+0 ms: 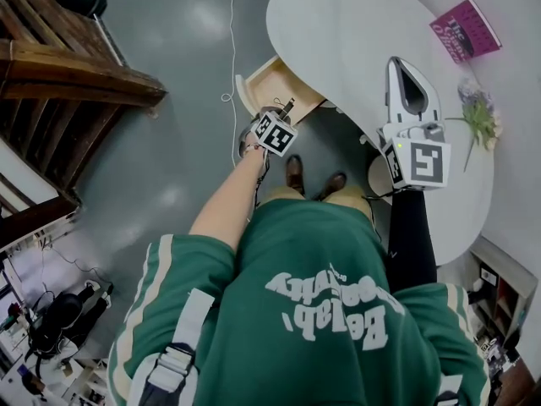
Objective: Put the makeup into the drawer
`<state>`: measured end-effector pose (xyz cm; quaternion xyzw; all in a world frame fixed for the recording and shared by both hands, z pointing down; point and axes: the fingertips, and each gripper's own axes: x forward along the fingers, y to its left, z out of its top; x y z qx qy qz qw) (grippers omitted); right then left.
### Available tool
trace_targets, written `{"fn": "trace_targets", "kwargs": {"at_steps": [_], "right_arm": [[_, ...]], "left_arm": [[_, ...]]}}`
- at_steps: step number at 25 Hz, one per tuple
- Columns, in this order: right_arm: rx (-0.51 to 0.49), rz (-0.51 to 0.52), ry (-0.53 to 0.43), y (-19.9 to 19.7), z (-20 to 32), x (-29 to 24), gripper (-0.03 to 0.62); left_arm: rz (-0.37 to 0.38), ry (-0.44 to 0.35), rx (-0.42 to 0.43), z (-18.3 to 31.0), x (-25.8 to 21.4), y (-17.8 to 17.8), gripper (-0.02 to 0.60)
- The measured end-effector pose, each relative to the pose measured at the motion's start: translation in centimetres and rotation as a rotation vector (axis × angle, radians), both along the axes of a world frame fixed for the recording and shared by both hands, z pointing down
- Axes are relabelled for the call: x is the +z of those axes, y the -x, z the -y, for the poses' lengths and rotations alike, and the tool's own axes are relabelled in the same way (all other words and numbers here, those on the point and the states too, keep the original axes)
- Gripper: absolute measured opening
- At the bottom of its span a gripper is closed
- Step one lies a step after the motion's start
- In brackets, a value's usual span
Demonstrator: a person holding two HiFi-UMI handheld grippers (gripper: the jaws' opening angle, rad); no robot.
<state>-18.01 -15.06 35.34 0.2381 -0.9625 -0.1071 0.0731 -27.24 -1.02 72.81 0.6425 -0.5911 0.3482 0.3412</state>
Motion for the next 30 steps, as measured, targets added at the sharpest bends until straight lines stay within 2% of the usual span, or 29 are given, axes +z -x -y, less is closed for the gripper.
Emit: {"fn": "trace_targets", "kwargs": {"at_steps": [7,14,16,18,20,30], "right_arm": [[-0.004,-0.004,0.004,-0.2,0.0,0.2,0.009],[-0.008,-0.005,0.001,-0.4,-0.1,0.2,0.009],[-0.009,-0.007,0.0,-0.4,-0.2,0.2,0.009],[-0.01,-0.008,-0.001,-0.4,-0.3,0.1,0.009],[-0.014,-0.007,-0.002,-0.3,-0.4,0.0,0.009],[-0.015,0.001,-0.008,-0.6,-0.9,-0.1,0.009]], "left_arm": [[0.013,0.018,0.002,-0.6,0.6,-0.1,0.112],[0.009,0.003,-0.004,-1.0,0.9,-0.3,0.114],[0.011,-0.007,-0.012,-1.0,0.8,-0.2,0.131],[0.017,-0.018,-0.024,-0.9,0.5,0.1,0.182],[0.02,-0.023,-0.034,-0.9,0.4,0.3,0.206],[0.032,-0.058,-0.042,-0.9,-0.3,0.3,0.21]]}}
